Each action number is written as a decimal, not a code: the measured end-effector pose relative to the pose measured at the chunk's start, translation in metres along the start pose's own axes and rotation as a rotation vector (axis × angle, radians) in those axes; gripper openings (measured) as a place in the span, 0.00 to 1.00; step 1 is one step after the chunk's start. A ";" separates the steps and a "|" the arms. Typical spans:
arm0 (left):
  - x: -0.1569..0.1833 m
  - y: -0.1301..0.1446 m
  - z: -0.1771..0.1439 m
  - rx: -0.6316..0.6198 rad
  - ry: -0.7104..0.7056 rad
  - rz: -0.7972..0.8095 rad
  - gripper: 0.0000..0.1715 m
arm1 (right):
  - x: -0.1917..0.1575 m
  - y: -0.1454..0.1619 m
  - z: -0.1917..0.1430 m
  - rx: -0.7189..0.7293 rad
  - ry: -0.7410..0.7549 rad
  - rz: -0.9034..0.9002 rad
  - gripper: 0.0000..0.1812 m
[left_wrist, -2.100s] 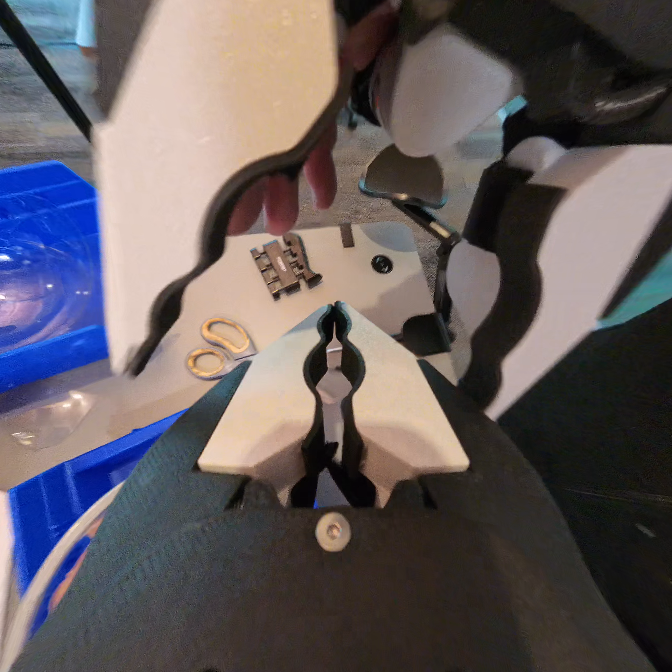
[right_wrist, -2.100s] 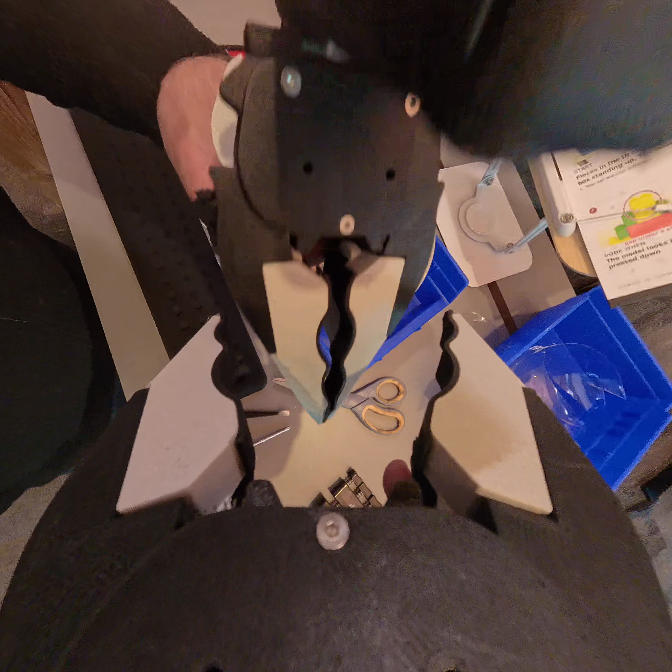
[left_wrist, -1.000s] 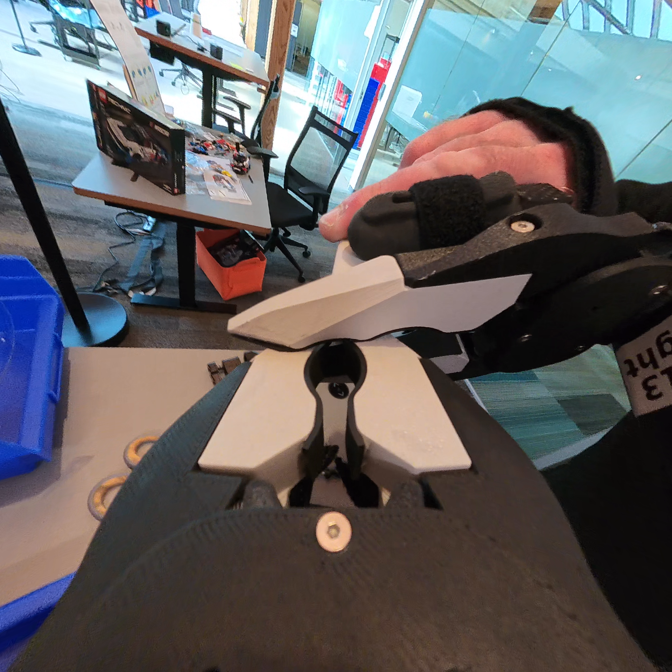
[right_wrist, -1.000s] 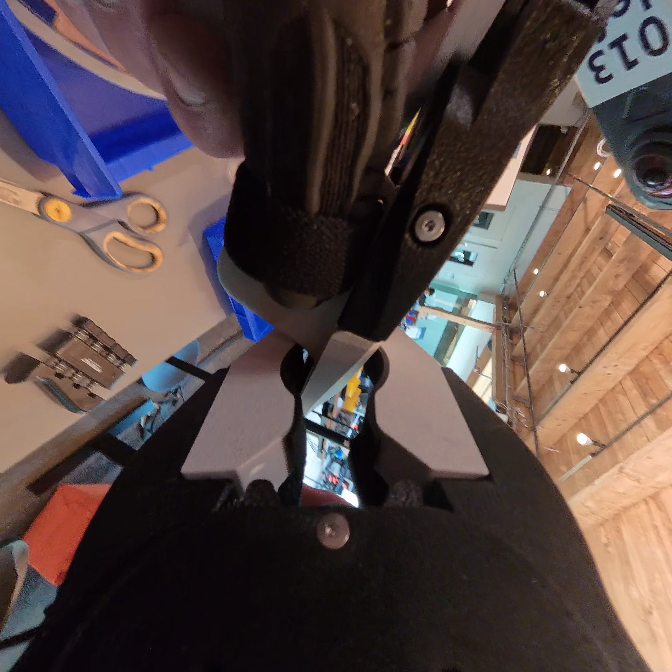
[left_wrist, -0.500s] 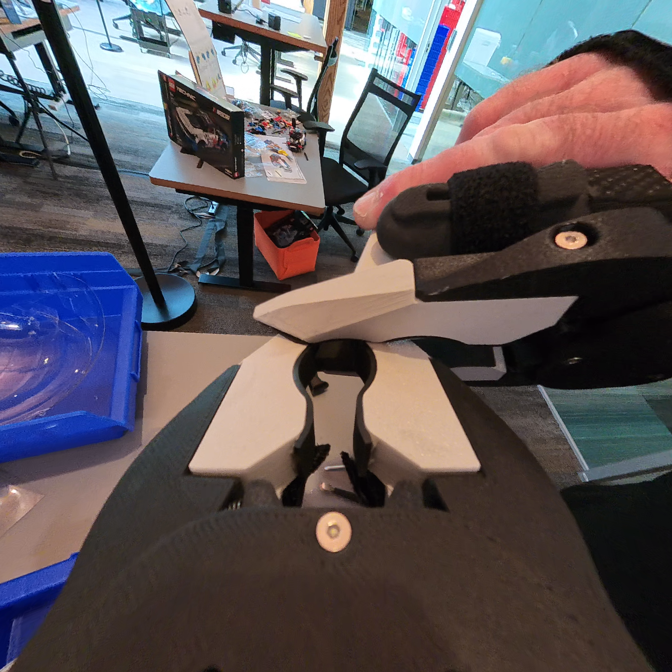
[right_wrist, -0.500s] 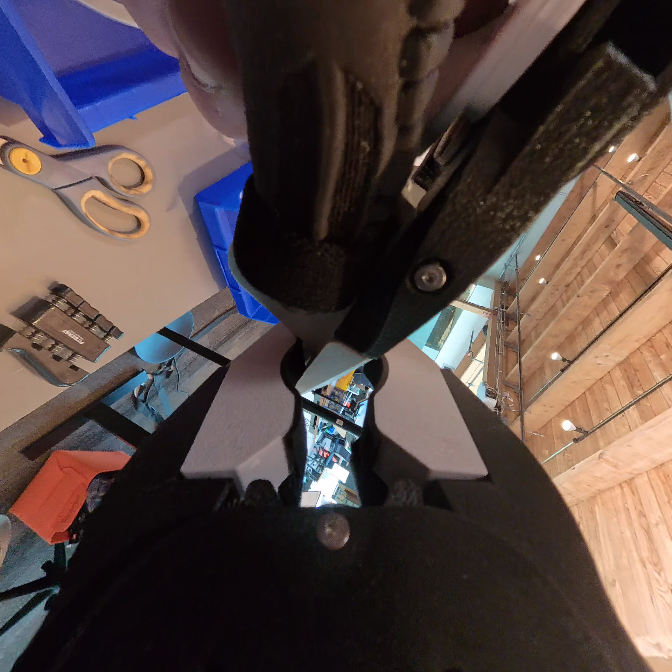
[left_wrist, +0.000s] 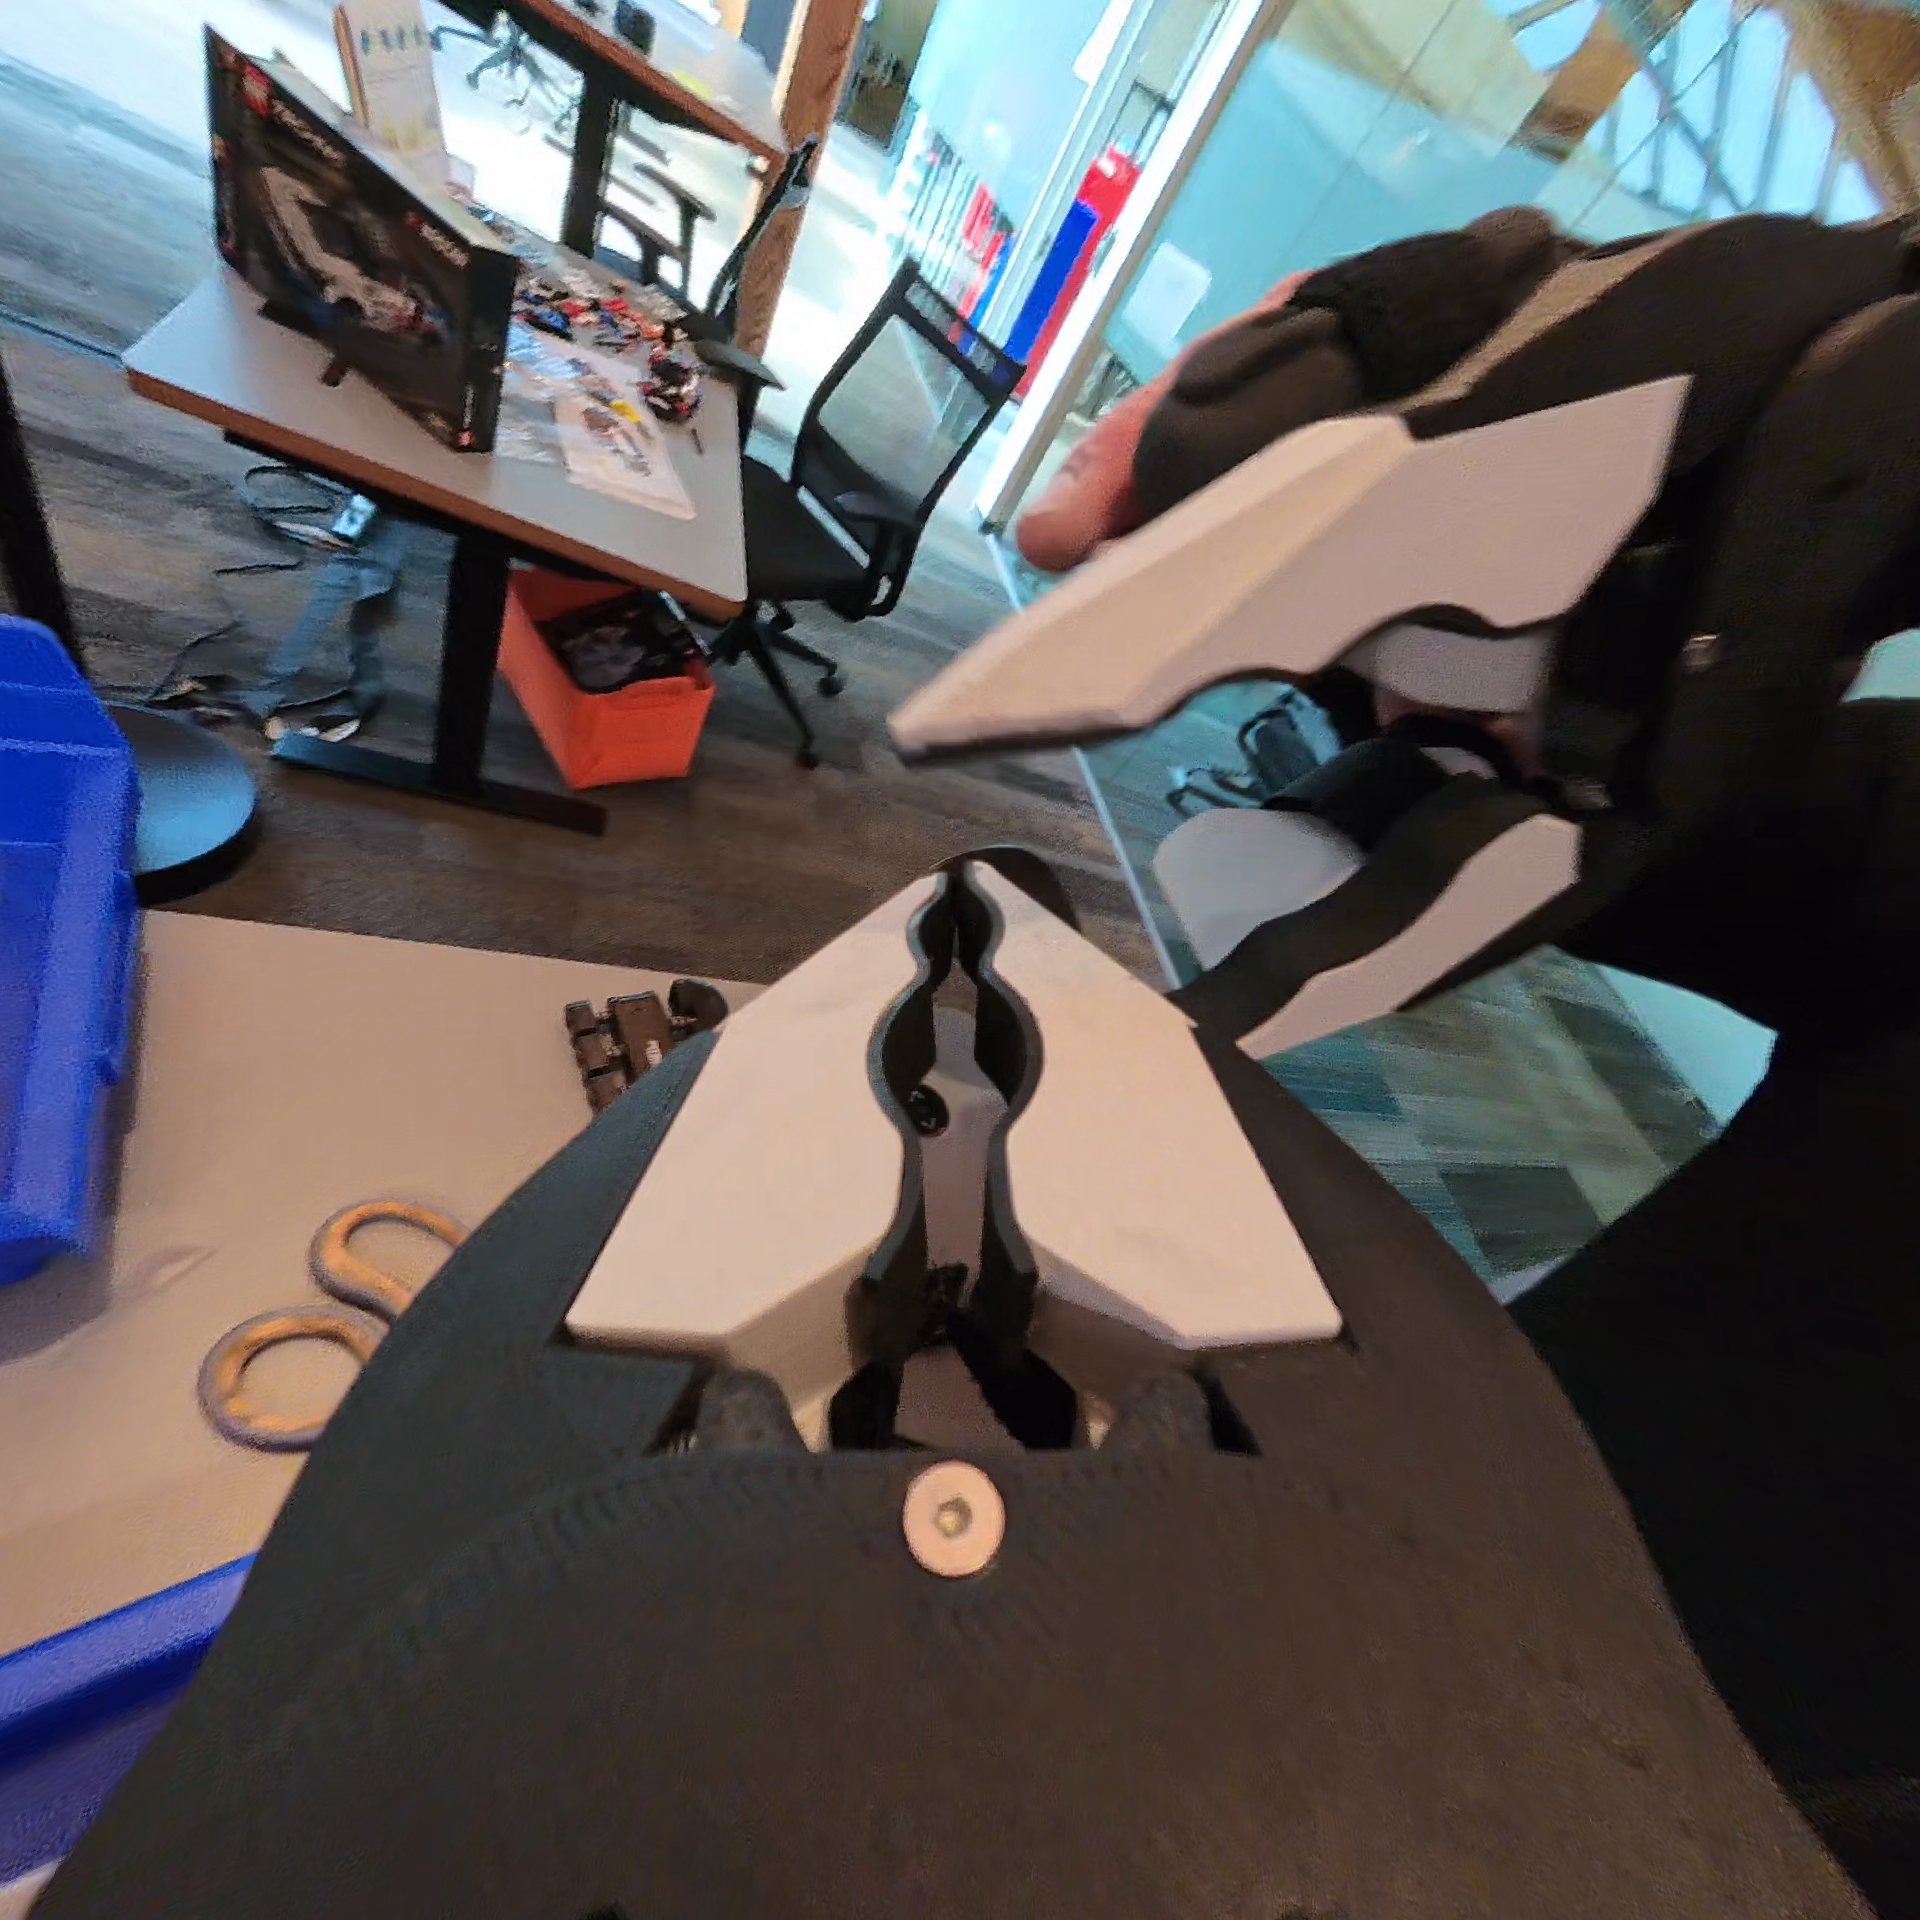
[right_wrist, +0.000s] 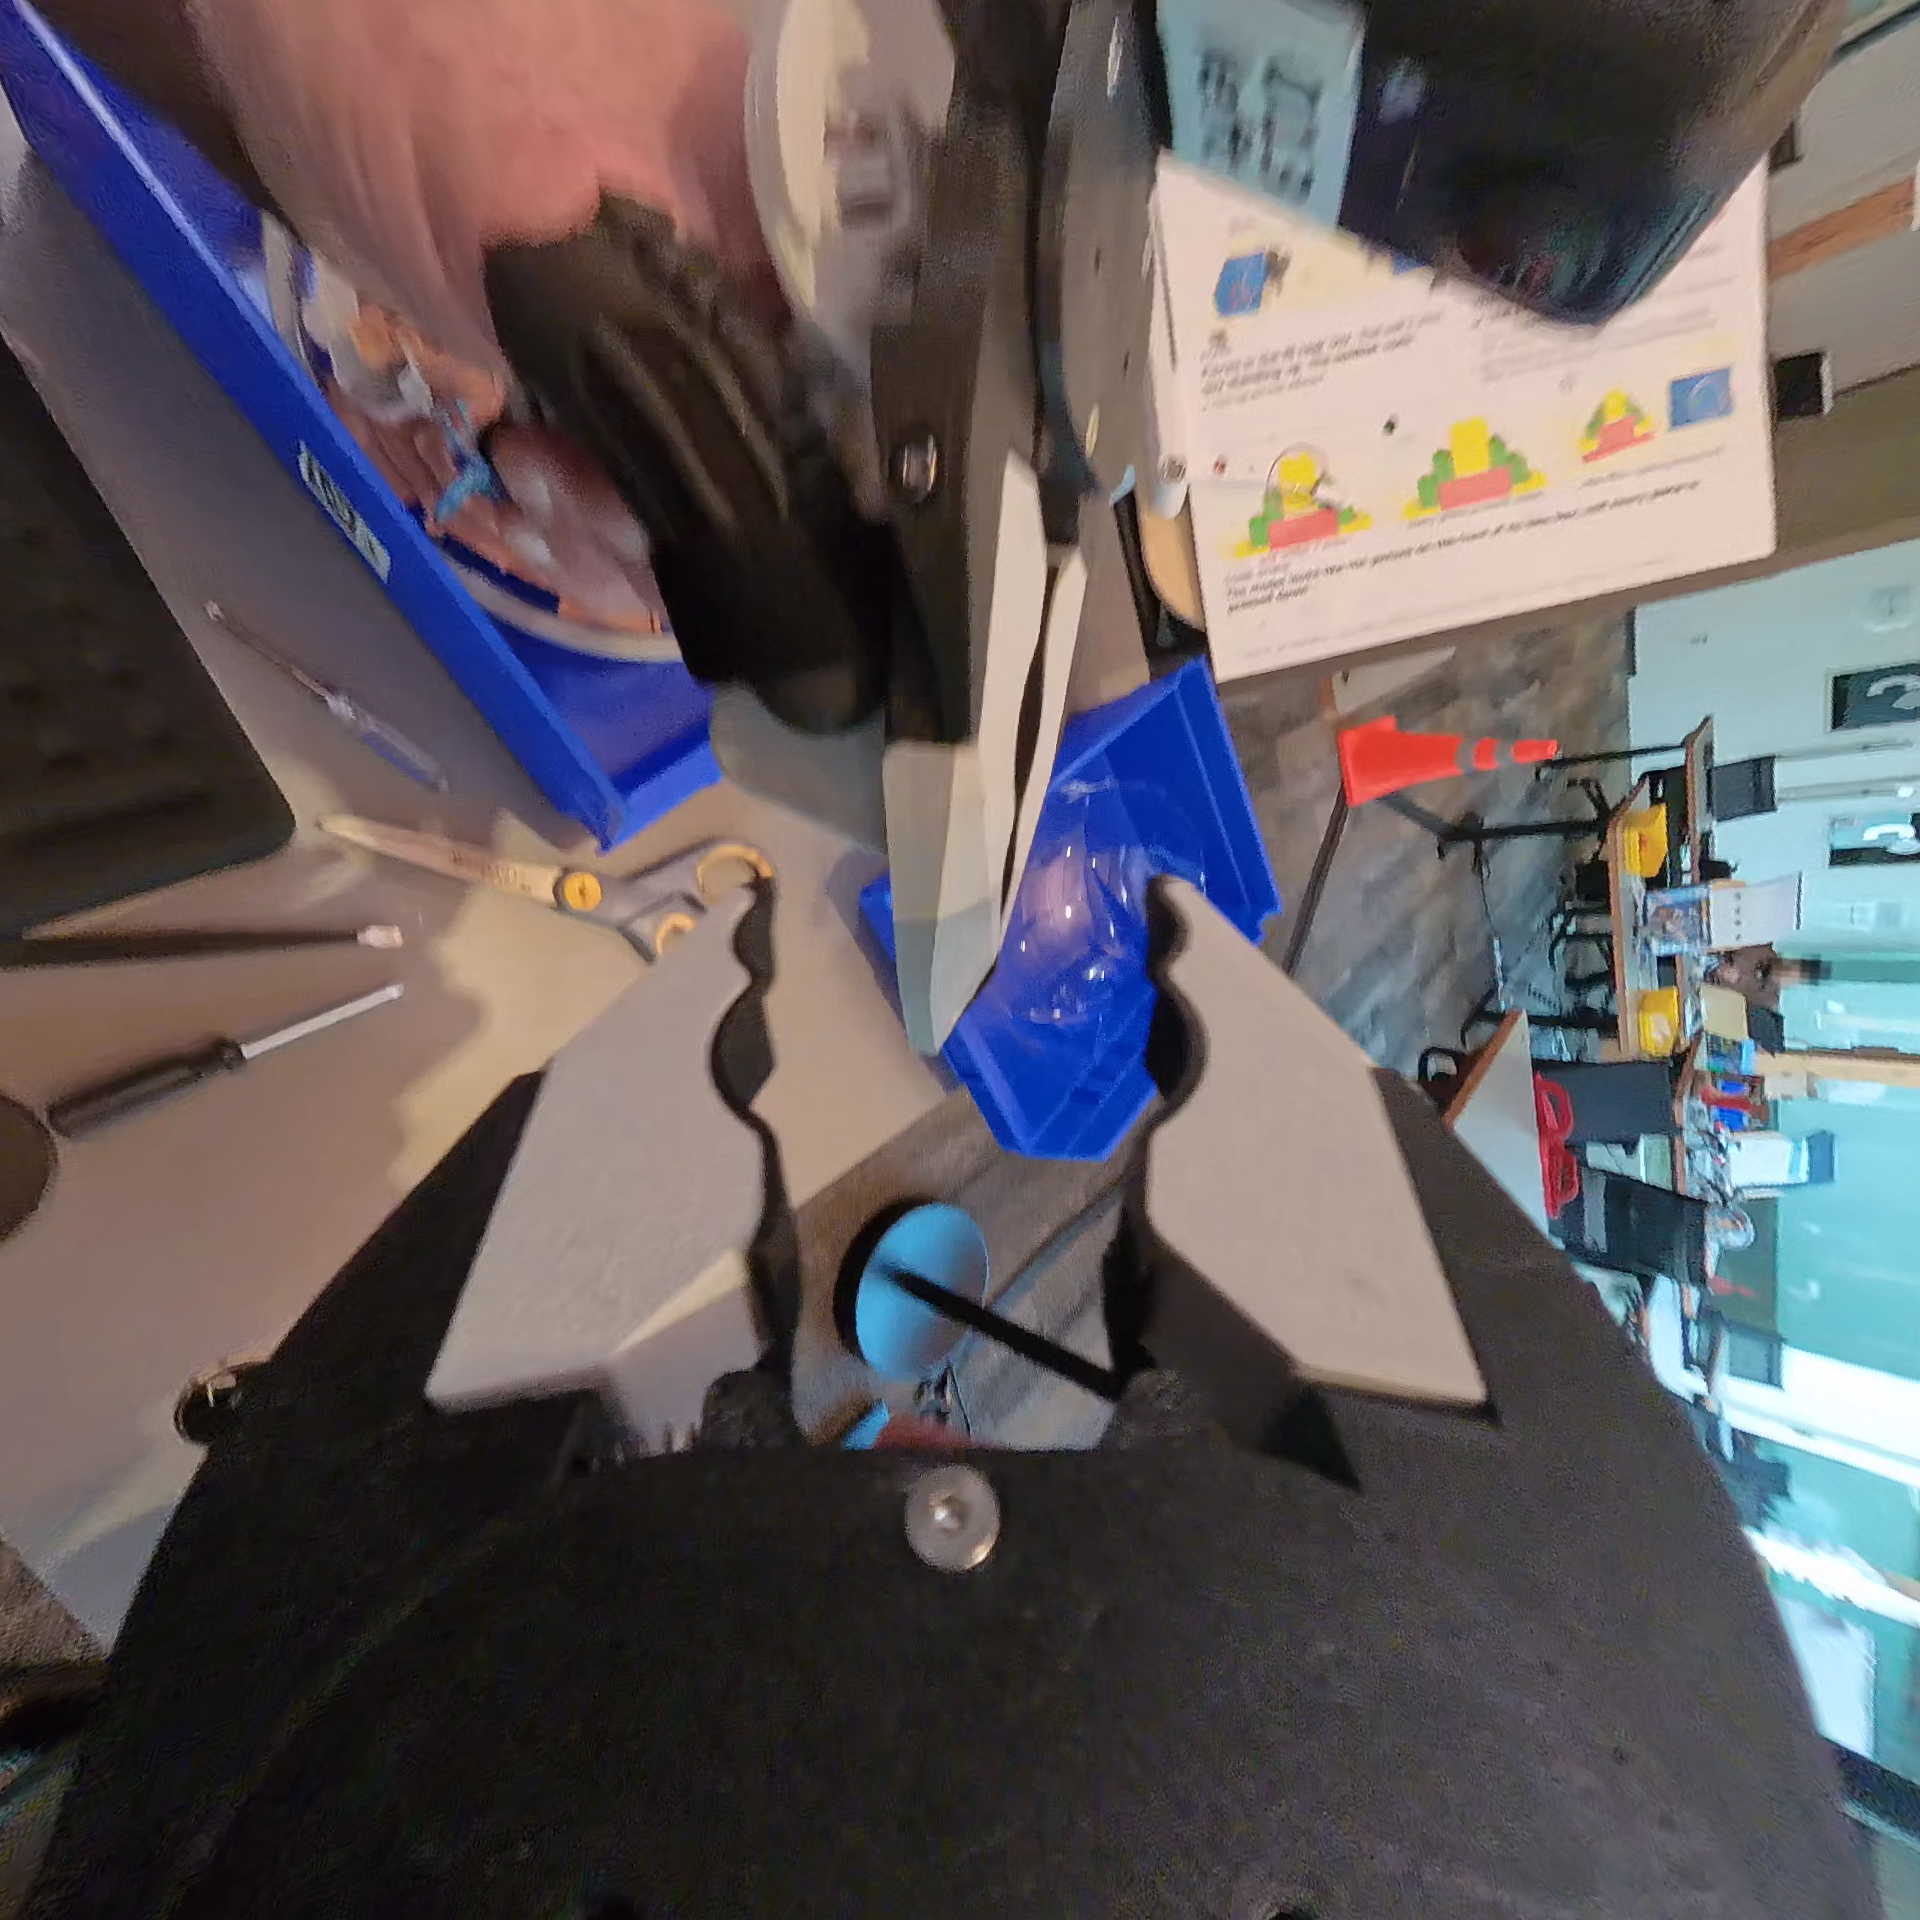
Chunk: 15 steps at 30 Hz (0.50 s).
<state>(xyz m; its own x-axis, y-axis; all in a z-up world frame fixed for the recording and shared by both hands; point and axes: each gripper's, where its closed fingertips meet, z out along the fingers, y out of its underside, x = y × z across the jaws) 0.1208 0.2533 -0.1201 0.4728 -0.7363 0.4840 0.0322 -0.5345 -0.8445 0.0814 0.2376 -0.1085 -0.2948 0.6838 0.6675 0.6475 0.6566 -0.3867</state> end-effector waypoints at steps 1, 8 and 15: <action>0.003 0.000 -0.002 0.002 0.020 -0.015 0.00 | 0.000 0.009 0.003 -0.041 0.008 -0.014 0.44; 0.021 0.055 0.008 -0.231 0.041 -0.114 0.00 | -0.045 0.002 0.034 -0.070 -0.006 -0.091 0.32; 0.026 0.147 -0.007 -0.521 -0.047 -0.224 0.00 | -0.128 -0.013 0.052 0.013 -0.121 0.032 0.27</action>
<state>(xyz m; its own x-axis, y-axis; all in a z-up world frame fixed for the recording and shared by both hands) 0.1317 0.1524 -0.2299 0.5435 -0.5687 0.6174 -0.2969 -0.8182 -0.4923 0.0740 0.1587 -0.2222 -0.3571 0.7376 0.5730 0.6489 0.6372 -0.4159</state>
